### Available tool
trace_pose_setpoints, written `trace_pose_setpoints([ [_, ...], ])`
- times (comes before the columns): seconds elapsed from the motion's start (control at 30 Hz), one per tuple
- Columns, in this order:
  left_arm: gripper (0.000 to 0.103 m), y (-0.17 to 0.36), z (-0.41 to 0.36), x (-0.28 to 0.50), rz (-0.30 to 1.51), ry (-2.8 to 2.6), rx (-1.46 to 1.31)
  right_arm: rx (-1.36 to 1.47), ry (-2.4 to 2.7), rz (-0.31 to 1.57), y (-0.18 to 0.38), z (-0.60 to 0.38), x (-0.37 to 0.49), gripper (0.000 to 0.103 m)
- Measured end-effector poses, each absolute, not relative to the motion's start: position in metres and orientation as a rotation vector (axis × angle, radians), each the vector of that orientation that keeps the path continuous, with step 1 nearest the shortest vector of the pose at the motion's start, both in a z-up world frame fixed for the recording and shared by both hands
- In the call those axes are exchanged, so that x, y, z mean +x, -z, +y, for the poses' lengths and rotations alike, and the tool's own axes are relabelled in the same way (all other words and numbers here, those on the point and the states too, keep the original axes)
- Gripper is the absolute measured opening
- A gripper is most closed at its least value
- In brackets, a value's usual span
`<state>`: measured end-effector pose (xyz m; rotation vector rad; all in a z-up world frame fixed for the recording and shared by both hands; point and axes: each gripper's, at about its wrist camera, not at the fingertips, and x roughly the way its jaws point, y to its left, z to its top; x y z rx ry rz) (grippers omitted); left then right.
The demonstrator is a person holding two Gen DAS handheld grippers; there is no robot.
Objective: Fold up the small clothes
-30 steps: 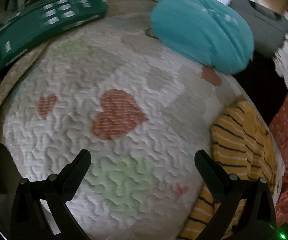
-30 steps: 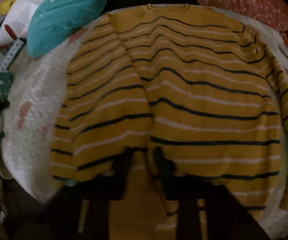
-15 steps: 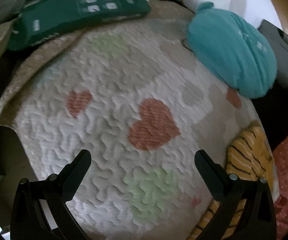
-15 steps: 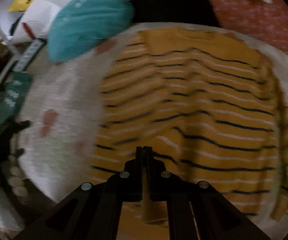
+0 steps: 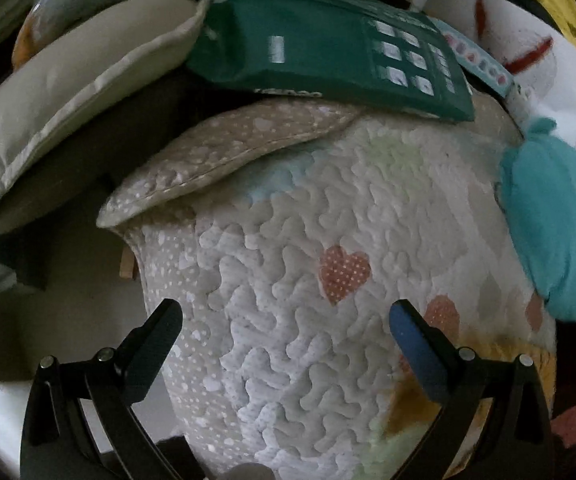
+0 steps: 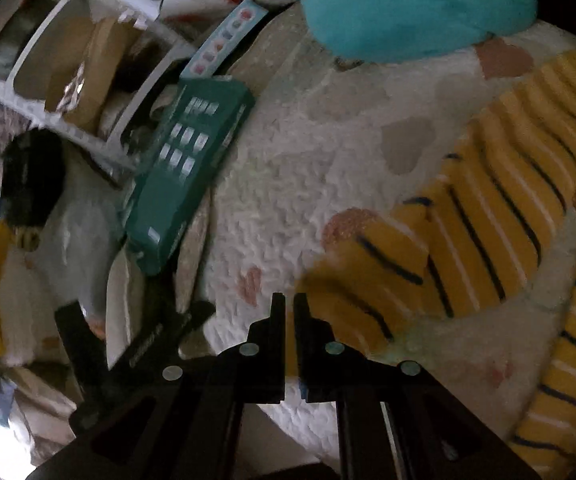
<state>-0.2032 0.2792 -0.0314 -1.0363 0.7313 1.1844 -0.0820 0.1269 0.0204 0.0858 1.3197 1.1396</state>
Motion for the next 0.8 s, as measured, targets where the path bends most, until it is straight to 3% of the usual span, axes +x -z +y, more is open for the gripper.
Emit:
trace_pose_setpoints([
  [0.2, 0.103, 0.025, 0.248, -0.152, 0.817, -1.040, -0.870, 0.039, -0.926, 1.232, -0.034, 0.013, -0.056, 0.034],
  [0.47, 0.103, 0.026, 0.148, -0.065, 0.972, -0.651, -0.590, 0.027, -0.445, 1.245, -0.012, -0.206, -0.043, 0.036],
  [0.8, 0.103, 0.057, 0.060, -0.035, 1.116, -0.386, -0.520, 0.092, -0.362, 1.283, 0.041, -0.294, -0.064, 0.042],
])
